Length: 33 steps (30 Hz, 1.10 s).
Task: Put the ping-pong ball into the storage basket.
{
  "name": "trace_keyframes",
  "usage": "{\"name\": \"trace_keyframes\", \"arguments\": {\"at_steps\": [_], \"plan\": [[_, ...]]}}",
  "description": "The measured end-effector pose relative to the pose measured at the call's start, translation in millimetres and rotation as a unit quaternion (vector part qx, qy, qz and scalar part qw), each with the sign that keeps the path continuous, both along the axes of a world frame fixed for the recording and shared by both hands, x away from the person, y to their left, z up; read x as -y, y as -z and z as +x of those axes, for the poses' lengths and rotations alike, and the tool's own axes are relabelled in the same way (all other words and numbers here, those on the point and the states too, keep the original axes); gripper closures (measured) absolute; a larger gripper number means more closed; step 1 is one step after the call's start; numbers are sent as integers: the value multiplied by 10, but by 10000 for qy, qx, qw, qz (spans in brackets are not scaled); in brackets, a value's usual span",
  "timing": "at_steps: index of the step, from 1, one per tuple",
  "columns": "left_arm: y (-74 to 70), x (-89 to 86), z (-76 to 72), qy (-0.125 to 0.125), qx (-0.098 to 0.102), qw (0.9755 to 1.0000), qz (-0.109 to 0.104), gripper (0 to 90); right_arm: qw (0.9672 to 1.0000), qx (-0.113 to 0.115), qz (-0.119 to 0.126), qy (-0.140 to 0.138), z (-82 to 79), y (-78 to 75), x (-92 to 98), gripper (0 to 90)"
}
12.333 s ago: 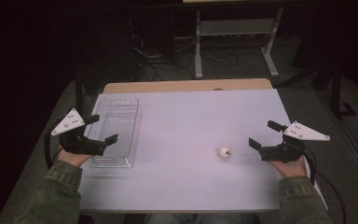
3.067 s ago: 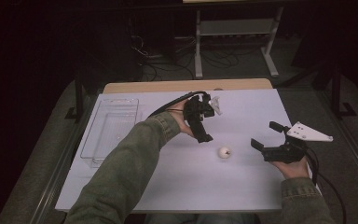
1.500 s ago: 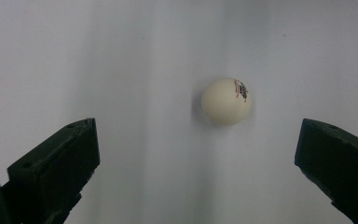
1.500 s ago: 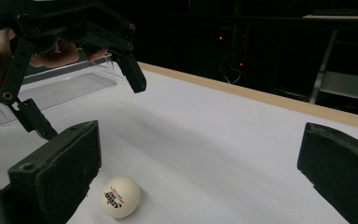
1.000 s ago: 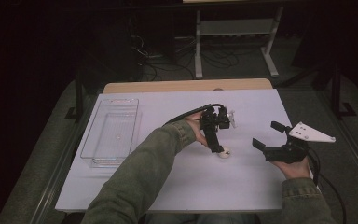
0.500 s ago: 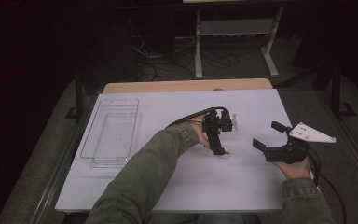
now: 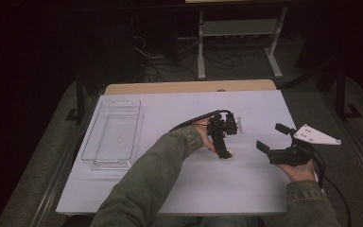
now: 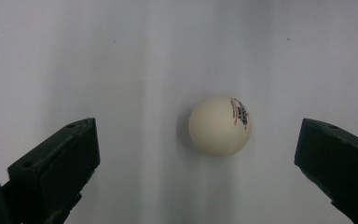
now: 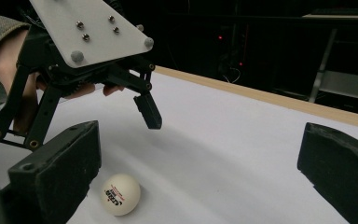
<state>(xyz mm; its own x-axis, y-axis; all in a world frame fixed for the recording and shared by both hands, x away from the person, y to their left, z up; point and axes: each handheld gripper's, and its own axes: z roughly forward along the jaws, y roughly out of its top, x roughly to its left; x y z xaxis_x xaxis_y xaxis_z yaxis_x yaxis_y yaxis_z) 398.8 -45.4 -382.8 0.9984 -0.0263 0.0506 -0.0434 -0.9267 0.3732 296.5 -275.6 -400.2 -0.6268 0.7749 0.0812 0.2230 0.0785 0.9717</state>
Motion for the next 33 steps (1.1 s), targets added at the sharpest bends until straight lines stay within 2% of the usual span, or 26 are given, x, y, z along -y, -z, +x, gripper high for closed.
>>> {"name": "trace_keyframes", "arguments": {"at_steps": [18,22,33], "plan": [[152,105,-40,110,-63,9998,172,2,10000,-5,-2,-20,0,5,3,0],[172,115,-53,134,-29,9998,118,38,10000,-7,-1,-27,0,4,3,0],[243,132,-60,128,-5,9995,285,78,10000,-17,-3,-32,-1,6,3,0]]}}
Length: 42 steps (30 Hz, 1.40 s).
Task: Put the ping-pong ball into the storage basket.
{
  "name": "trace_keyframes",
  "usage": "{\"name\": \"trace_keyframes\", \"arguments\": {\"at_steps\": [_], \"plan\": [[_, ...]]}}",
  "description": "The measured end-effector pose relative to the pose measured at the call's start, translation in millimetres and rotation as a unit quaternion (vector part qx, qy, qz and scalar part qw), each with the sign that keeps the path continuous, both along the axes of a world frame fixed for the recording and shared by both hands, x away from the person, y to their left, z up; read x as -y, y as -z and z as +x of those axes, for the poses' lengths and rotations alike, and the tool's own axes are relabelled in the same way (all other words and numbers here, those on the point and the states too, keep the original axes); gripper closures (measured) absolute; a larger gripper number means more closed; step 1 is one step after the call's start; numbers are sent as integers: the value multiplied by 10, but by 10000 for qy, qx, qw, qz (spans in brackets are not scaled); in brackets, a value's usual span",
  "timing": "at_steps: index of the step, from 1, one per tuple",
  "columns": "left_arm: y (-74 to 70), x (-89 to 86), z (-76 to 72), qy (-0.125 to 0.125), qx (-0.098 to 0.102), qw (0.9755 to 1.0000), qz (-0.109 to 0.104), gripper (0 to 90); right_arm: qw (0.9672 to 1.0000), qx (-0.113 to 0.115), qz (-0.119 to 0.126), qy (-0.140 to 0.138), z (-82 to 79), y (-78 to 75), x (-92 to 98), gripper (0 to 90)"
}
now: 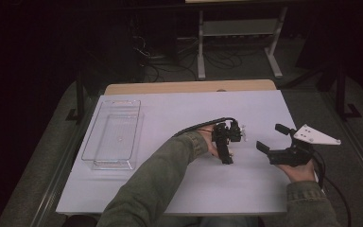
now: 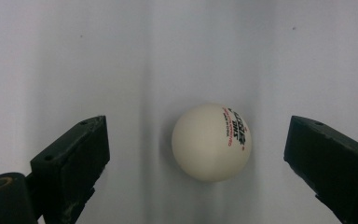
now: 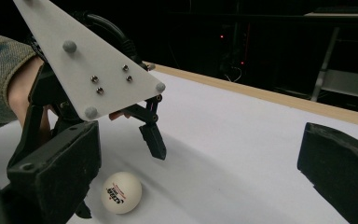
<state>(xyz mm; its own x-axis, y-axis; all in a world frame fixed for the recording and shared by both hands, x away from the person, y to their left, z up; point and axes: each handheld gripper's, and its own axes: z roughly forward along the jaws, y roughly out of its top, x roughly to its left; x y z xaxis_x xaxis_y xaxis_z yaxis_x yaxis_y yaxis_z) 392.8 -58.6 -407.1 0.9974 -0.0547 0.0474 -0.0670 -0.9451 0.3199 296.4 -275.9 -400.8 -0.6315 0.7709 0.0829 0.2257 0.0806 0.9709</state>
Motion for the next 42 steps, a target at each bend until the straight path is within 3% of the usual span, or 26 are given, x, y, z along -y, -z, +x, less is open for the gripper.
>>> {"name": "trace_keyframes", "arguments": {"at_steps": [27,39,42], "plan": [[63,11,1,27,-110,9999,66,317,10000,4,-5,9,-1,0,0,0],[37,6,22,-17,-258,9996,-80,497,10000,7,-6,13,0,0,2,0],[37,5,26,-38,-277,9996,-75,504,10000,5,-11,11,0,1,0,0]]}}
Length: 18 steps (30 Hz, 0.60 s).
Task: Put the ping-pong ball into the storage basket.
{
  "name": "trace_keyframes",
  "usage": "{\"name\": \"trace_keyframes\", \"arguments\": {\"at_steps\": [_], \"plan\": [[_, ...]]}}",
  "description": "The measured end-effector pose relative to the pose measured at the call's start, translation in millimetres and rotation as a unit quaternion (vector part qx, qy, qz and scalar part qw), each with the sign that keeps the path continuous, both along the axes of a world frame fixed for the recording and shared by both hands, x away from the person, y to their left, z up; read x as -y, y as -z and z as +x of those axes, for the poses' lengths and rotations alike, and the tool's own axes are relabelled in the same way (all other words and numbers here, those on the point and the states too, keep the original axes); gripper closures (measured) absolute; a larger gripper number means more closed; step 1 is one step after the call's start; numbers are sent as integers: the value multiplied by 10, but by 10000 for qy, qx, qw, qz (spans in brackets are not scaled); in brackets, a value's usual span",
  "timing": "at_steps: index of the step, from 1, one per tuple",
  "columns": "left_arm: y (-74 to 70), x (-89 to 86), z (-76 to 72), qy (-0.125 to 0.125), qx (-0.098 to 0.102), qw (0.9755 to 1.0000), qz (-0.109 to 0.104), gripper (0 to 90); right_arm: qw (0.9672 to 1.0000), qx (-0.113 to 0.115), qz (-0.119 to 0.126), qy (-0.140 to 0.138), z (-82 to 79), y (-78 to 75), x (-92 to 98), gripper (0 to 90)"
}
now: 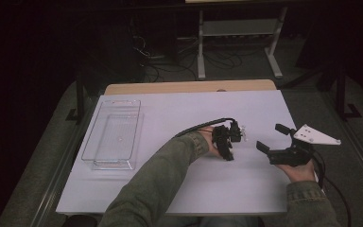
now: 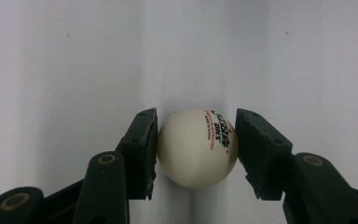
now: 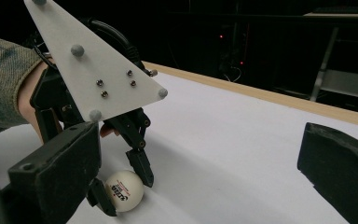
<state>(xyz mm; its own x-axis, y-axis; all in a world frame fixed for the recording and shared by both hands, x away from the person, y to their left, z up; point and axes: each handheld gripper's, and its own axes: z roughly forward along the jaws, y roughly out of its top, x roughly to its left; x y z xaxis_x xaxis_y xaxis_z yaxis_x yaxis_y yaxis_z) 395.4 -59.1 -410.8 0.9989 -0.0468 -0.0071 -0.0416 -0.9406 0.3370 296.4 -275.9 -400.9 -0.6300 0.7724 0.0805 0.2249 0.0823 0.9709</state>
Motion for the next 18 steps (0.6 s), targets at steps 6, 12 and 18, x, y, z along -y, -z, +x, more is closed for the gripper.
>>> {"name": "trace_keyframes", "arguments": {"at_steps": [6,12,18], "plan": [[-6,-8,6,-4,-44,10000,21,509,10000,10,7,4,0,-1,2,0],[-19,-12,11,-16,-71,10000,-10,511,10000,-4,-1,1,1,1,0,0],[-30,-16,4,14,-14,10000,0,513,10000,3,0,6,1,1,2,0]]}}
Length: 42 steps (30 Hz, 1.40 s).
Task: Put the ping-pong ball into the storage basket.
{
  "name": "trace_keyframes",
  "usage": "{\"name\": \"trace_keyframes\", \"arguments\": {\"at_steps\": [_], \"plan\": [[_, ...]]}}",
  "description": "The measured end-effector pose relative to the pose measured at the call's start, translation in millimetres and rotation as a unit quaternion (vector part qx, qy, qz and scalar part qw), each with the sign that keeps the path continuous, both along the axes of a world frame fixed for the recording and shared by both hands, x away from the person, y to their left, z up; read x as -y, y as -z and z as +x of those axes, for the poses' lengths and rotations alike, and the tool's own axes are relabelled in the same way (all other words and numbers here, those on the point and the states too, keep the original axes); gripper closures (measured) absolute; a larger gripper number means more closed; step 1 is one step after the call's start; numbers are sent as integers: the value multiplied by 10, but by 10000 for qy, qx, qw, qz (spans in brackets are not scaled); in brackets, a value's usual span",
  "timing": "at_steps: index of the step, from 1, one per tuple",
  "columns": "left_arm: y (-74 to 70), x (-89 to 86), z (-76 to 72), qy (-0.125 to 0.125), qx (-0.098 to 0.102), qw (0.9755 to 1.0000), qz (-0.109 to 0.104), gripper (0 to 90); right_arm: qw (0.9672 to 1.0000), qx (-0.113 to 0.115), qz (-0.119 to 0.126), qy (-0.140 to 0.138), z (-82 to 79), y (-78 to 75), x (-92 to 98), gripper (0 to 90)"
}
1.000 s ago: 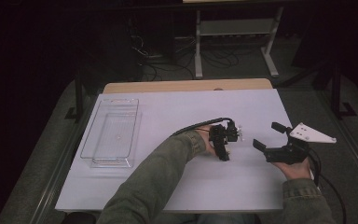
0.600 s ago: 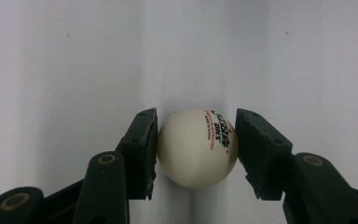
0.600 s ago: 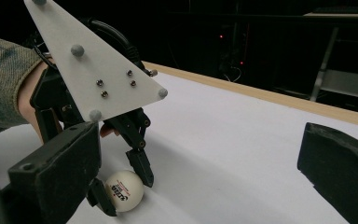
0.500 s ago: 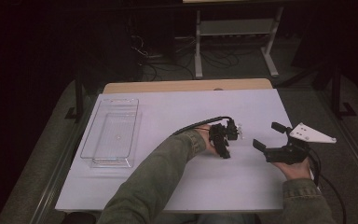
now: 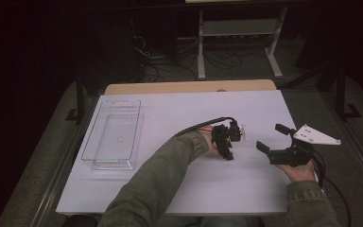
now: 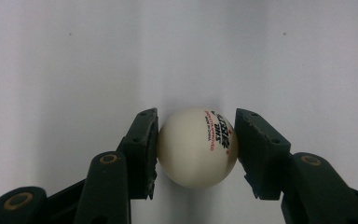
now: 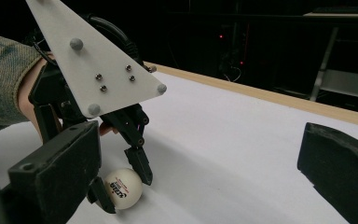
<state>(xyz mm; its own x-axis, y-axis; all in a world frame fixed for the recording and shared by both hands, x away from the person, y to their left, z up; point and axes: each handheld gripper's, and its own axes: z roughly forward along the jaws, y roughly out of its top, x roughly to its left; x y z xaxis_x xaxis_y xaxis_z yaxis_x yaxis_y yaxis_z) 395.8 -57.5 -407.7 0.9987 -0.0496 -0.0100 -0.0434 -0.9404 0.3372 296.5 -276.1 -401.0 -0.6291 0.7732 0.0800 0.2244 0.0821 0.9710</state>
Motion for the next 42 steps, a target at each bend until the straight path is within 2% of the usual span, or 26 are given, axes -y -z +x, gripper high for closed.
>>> {"name": "trace_keyframes", "arguments": {"at_steps": [15,42], "plan": [[-105,-65,18,-47,72,9999,-80,515,10000,-3,-7,-1,0,0,-3,0],[-337,-231,15,-53,282,9996,-44,515,10000,-10,-14,-13,1,1,-12,0]]}}
